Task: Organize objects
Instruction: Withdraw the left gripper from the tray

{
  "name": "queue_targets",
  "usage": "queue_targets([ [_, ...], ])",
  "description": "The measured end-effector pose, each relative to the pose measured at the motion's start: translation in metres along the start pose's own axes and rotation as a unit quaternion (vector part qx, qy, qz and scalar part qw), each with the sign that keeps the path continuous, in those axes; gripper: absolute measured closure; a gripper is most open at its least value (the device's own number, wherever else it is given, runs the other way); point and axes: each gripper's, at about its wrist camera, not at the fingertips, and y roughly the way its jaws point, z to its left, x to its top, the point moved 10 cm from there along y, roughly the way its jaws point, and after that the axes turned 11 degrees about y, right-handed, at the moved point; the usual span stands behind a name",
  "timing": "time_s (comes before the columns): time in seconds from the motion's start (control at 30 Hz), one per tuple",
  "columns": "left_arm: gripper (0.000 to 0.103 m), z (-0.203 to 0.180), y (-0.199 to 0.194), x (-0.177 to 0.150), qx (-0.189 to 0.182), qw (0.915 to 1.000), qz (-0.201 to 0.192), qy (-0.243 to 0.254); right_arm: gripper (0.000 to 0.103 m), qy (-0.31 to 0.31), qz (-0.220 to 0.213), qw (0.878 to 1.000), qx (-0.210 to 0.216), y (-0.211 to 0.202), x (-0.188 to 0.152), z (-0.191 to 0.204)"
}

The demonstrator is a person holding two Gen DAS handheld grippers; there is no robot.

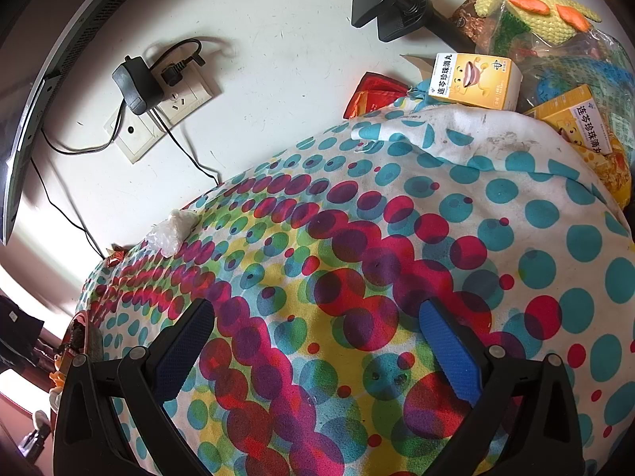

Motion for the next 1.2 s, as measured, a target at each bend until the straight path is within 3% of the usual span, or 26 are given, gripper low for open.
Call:
queue_targets([
  [0.47, 0.063, -0.006, 0.015, -0.001, 0.011, 0.9997, 0.013, 0.018, 0.0, -0.001, 0.0, 1.0, -0.001, 0.0, 0.0, 0.0],
  [0.73, 0.052, -0.01, 0.018, -0.003, 0.007, 0.9997, 0.009, 0.02, 0.0, 0.001, 0.0, 1.0, 0.002, 0.0, 0.0, -0.001],
  [0.93, 0.048, -0.004, -0.005, 0.004, 0.003, 0.9993, -0.037, 0.003, 0.0, 0.0, 0.0, 1.0, 0.0, 0.0, 0.0, -0.002],
  [1.03, 0.045, 0.0, -0.045, 0.009, -0.009, 0.994, -0.104, -0.033, 0.0, -0.001, 0.0, 1.0, -0.001, 0.001, 0.0, 0.0],
  [1.1, 0.039, -0.007, -0.068, 0.005, -0.022, 0.9892, -0.136, -0.051, 0.0, -0.001, 0.001, 1.0, -0.002, 0.001, 0.0, -0.001],
  [1.2, 0.039, -0.036, -0.088, -0.01, -0.047, 0.9857, -0.15, -0.059, 0.0, 0.0, 0.0, 1.0, -0.001, 0.001, 0.0, -0.001],
])
